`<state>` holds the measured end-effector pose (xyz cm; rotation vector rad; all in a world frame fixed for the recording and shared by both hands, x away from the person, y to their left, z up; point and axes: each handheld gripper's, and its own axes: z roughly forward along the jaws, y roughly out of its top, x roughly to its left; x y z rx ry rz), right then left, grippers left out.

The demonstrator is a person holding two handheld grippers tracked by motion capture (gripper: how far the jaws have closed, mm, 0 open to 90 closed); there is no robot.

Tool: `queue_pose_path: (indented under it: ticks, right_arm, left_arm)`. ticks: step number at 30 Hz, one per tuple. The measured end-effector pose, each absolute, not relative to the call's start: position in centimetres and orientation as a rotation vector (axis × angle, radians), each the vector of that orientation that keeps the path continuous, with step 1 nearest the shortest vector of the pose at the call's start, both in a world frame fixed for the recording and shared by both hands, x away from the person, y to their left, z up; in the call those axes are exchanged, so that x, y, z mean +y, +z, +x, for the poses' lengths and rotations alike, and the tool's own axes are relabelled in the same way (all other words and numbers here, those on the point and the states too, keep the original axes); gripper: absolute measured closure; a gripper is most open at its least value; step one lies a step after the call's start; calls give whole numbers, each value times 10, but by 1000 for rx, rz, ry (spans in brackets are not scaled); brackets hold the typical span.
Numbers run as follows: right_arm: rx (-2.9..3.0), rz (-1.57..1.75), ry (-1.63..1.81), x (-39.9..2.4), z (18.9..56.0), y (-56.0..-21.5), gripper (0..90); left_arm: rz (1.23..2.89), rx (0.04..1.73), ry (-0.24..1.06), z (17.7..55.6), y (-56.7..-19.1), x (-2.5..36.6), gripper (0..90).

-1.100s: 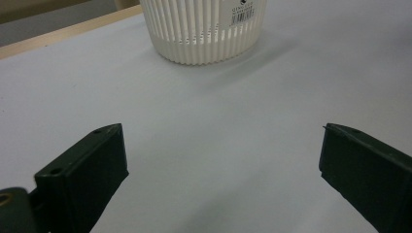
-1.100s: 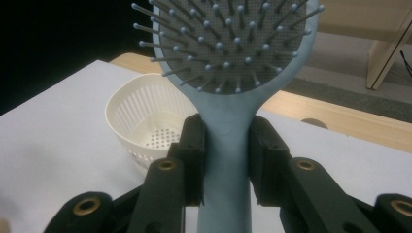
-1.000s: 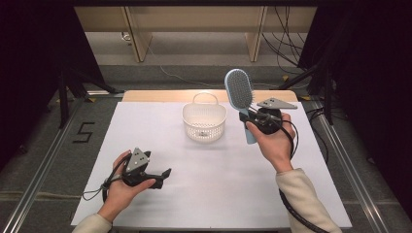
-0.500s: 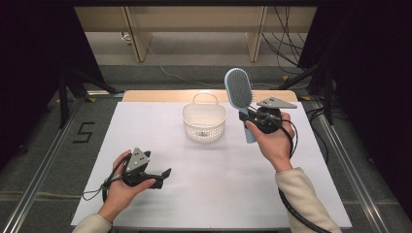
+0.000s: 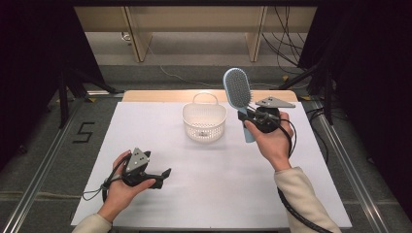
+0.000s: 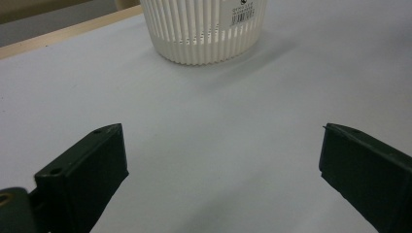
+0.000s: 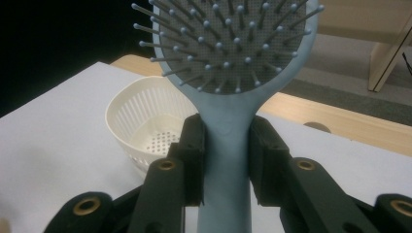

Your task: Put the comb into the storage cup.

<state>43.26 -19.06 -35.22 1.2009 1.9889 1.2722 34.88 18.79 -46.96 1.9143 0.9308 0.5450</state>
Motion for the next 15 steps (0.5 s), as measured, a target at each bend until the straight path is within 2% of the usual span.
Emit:
queue_pose_path:
  ticks: [15]
  right_arm:
    - [1987, 1196, 1278, -190, 434, -351, 706]
  left_arm:
    - [1914, 930, 545, 349, -470, 188, 28]
